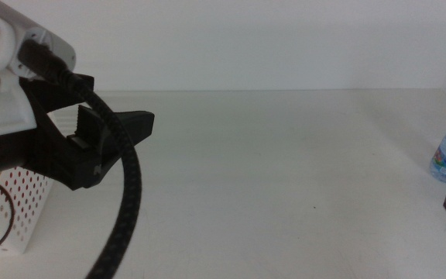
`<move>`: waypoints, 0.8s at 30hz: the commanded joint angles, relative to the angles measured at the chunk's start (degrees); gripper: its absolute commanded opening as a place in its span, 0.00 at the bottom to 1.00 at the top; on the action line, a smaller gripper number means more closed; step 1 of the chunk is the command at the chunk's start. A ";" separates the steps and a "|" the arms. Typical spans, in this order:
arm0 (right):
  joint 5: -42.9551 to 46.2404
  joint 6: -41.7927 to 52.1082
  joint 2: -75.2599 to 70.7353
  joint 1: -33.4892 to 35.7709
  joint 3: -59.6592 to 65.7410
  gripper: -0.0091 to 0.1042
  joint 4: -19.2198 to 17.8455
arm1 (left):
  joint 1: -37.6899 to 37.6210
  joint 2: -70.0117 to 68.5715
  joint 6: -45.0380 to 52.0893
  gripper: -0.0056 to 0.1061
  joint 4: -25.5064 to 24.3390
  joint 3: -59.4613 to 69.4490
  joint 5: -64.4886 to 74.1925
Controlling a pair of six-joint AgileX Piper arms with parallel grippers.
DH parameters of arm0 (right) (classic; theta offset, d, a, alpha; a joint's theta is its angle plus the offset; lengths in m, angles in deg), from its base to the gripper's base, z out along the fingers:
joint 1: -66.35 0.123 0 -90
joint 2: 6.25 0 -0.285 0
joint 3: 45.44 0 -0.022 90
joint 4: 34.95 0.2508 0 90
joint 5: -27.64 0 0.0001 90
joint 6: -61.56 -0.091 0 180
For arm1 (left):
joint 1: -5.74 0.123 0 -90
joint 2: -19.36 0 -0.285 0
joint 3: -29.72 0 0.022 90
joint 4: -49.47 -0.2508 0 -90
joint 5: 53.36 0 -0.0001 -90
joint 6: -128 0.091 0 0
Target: Use arms to grab the bottles and put them into the dustbin to the left of the table.
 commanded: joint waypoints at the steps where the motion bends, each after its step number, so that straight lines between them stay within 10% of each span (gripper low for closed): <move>1: 11.13 6.13 1.27 -0.31 -0.94 0.76 2.52 | -0.14 -0.34 -0.11 0.86 1.63 -1.68 -4.20; 8: 28.45 7.14 10.28 -0.31 -1.48 0.76 -0.97 | -0.14 -0.34 -0.11 0.86 1.63 -1.68 -4.20; 24: 26.13 3.26 25.83 -3.82 -14.72 0.76 0.22 | -0.14 -0.34 -0.11 0.86 1.63 -1.68 -4.20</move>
